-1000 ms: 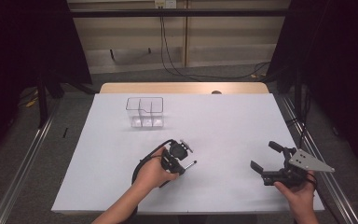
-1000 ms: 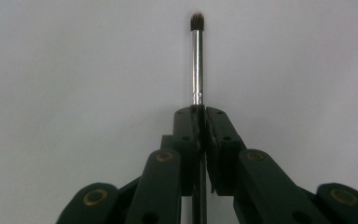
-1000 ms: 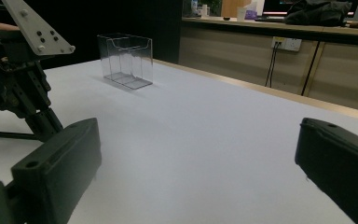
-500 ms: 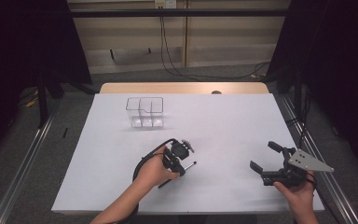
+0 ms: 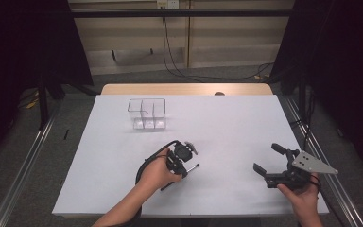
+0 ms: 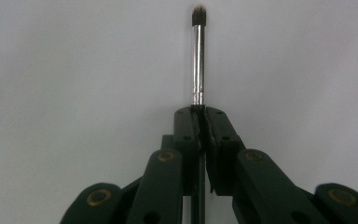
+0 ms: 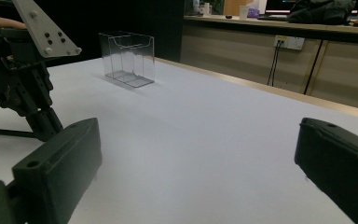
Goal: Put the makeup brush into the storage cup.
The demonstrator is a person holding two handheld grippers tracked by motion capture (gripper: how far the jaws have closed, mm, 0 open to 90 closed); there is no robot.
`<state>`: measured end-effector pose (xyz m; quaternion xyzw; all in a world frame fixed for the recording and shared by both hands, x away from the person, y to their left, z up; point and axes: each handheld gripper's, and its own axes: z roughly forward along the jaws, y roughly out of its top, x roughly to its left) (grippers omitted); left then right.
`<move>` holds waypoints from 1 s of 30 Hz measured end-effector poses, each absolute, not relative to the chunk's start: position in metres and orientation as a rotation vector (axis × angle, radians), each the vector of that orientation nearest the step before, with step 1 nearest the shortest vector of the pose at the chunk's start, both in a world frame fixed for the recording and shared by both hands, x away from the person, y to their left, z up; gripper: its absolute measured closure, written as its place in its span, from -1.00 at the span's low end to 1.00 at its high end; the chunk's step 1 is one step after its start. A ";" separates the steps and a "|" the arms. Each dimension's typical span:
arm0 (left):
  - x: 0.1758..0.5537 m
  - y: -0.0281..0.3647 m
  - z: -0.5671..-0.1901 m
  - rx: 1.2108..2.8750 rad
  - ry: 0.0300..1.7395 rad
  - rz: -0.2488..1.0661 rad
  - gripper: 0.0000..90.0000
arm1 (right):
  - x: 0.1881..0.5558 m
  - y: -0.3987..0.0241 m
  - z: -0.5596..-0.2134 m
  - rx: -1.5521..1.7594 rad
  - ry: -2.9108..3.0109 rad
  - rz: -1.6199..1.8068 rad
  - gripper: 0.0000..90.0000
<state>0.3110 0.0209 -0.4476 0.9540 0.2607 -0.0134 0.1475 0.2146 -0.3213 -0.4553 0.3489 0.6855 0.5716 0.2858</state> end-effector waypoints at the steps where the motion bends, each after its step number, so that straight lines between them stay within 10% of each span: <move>1: 0.311 0.021 -0.448 2.747 0.744 -0.038 0.87 | 0.215 -0.321 -0.455 0.934 1.833 1.528 -0.99; 30: 0.313 0.035 -0.443 2.453 0.749 -0.047 0.87 | 0.214 -0.321 -0.455 0.936 1.832 1.531 -0.99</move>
